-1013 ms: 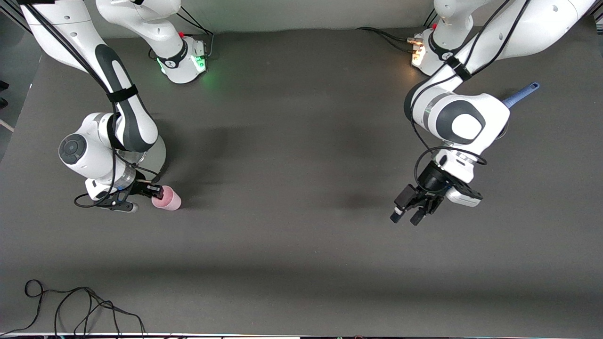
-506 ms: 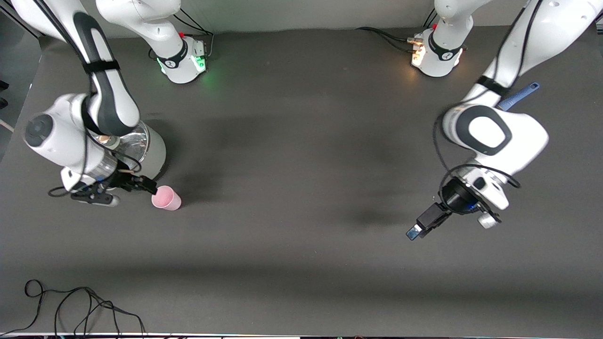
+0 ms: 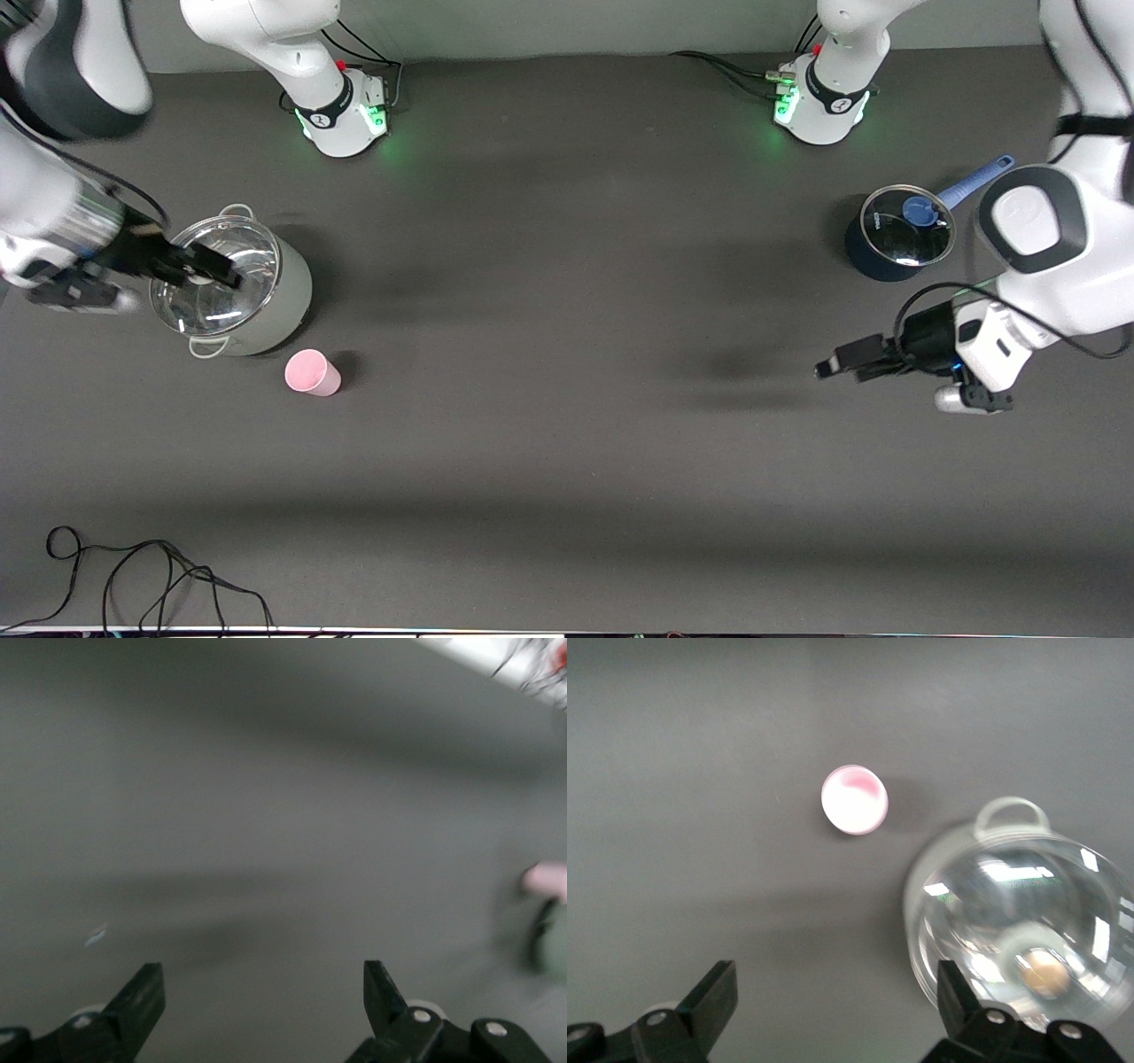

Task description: Transfer pink cup from left to right arm

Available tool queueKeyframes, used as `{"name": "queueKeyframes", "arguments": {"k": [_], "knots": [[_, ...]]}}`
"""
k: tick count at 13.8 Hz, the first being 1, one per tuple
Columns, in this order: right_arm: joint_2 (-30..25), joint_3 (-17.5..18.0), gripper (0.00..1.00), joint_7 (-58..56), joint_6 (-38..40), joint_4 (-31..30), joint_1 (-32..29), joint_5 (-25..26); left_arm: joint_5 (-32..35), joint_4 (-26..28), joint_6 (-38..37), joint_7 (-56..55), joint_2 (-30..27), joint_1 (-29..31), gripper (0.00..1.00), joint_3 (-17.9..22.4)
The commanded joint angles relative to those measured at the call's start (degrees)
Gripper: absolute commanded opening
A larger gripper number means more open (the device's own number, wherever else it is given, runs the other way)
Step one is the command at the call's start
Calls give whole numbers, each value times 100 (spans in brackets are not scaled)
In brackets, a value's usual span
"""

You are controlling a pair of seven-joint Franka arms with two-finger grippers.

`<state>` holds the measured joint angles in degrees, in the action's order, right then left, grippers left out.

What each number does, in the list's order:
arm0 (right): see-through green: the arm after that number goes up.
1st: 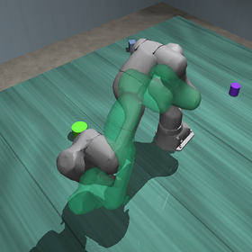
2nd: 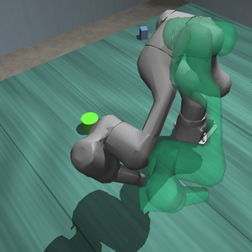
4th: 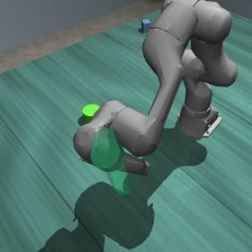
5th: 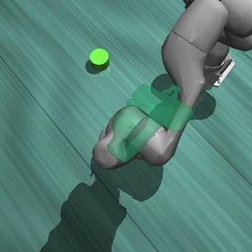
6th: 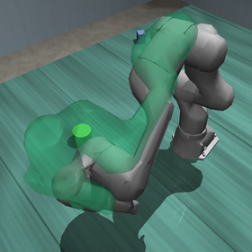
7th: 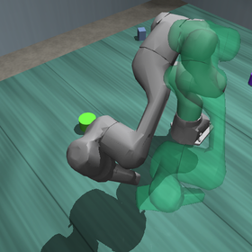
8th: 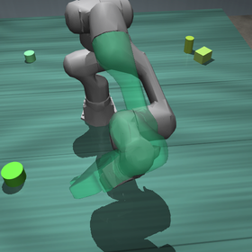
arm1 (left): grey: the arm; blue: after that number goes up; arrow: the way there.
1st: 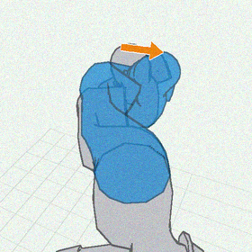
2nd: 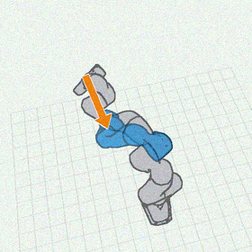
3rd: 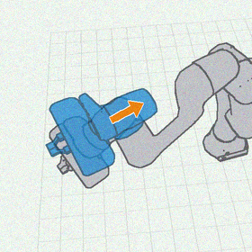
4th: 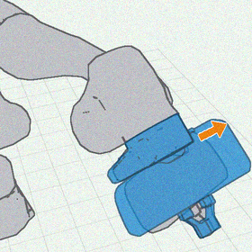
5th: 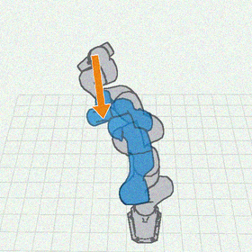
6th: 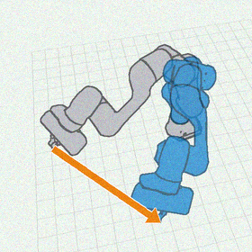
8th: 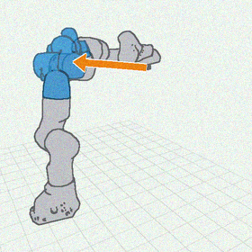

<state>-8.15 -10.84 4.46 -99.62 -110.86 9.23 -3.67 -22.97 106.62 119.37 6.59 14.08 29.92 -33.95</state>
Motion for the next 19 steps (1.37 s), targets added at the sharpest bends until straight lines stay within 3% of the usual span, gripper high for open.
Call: {"name": "queueKeyframes", "arguments": {"k": [1, 5, 8, 14, 19], "knots": [[-246, -6, 100, -120, 732, 381, 52, 393, 1106, -35, -737, -140, -467, -31, 100, 152], [-301, -6, 100, -94, 708, 381, 52, 402, 2225, -334, -1590, -131, -670, 5, 100, 301], [-283, -6, 100, -103, 681, 390, 52, 394, 2392, -510, -2039, -140, -906, -4, 100, 328], [-292, 29, 100, -68, 690, 381, 61, 394, 2411, -484, -2198, -394, -1355, -292, 100, 414], [-248, 125, 100, -68, 663, 442, -17, 402, 2376, -510, -2242, -553, -1435, -2751, 100, 2881]]}}
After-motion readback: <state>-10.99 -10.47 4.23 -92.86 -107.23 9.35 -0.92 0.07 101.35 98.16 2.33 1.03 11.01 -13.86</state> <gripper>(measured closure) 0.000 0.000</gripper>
